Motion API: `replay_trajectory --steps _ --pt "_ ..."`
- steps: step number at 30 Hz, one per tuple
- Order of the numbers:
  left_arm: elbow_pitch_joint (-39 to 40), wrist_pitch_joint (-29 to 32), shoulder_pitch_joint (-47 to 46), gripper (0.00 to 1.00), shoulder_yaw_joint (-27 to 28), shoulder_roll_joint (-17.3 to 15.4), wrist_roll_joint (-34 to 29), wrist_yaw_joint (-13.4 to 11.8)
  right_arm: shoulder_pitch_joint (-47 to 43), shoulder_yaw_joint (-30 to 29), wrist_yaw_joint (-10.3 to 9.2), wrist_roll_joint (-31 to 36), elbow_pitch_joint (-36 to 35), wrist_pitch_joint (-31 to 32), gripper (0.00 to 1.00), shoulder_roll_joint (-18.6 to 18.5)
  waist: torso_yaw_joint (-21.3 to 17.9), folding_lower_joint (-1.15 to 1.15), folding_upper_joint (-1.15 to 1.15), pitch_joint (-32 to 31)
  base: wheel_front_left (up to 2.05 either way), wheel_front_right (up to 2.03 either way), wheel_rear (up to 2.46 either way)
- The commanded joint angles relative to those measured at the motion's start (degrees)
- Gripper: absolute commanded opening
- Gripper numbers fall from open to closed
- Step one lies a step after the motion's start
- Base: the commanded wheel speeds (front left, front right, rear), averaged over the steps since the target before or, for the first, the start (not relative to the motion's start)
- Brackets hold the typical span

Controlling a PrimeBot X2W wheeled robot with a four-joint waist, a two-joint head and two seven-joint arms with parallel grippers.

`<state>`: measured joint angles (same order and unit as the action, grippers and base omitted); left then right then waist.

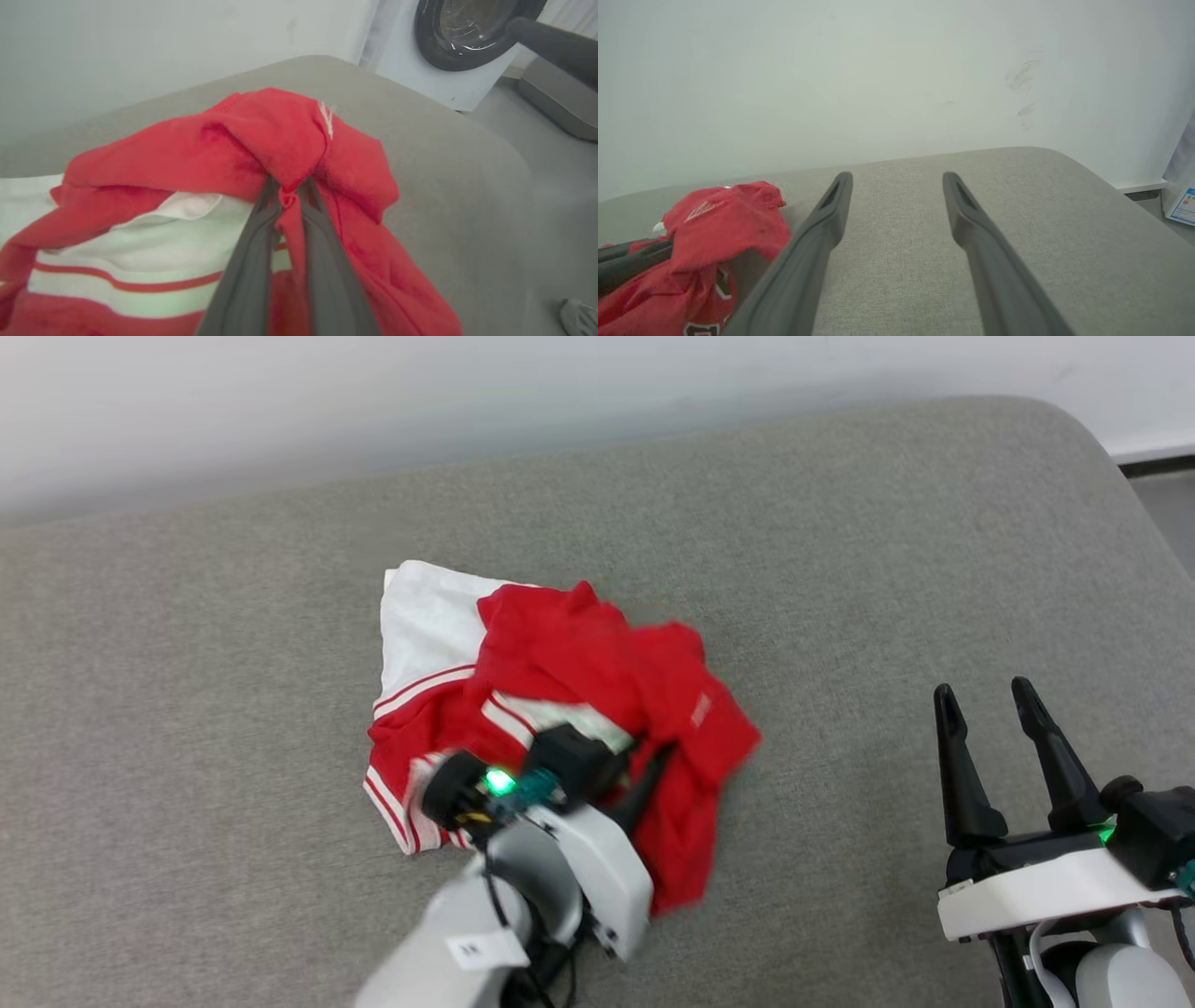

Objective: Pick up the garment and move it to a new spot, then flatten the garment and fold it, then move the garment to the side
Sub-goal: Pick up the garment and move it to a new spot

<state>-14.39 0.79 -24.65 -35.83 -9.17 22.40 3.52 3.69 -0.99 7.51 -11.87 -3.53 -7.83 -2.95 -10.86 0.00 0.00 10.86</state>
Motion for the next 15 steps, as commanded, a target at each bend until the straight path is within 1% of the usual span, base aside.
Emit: replay_trajectory --steps 1,4,7,12,13,14,15 --pt "-0.53 0.73 1.44 0.0 -1.93 0.57 -0.4 0.72 1.09 -0.01 -0.04 -0.15 0.39 -0.47 1.0 0.11 -1.07 0.0 0.0 1.18 0.0 0.0 0.0" --pt "-1.73 1.78 3.39 0.0 -5.65 1.34 -0.32 1.9 1.32 0.04 -0.04 -0.09 0.93 -0.84 1.0 0.11 -1.27 0.0 0.0 1.67 0.0 0.0 0.0" --pt "-2.77 2.6 4.46 0.0 -8.93 1.75 0.01 2.78 1.83 -0.2 -0.04 -0.1 1.11 -1.14 1.0 0.12 -0.6 0.0 0.0 2.4 0.0 0.0 0.0" --pt "-3.74 2.58 4.74 0.0 -11.9 2.08 0.52 3.48 2.28 -0.12 -0.04 0.32 1.39 -1.08 1.0 0.1 0.87 0.0 0.0 2.41 0.0 0.0 0.0" --pt "-3.78 2.41 4.69 0.23 -12.33 2.22 1.06 3.57 2.33 -0.07 -0.04 0.46 1.42 -0.99 1.0 0.11 1.25 0.0 0.0 2.17 0.0 0.0 0.0" --pt "-3.66 2.14 4.77 0.98 -12.45 2.38 1.6 3.58 2.38 -0.11 -0.04 0.71 1.51 -0.87 1.0 0.1 1.63 0.0 0.0 1.87 0.0 0.0 0.0" --pt "-3.24 1.26 4.34 1.0 -12.41 2.46 1.7 3.61 2.25 -0.18 -0.04 0.85 1.61 -0.75 1.0 0.09 2.06 0.0 0.0 1.5 0.0 0.0 0.0"
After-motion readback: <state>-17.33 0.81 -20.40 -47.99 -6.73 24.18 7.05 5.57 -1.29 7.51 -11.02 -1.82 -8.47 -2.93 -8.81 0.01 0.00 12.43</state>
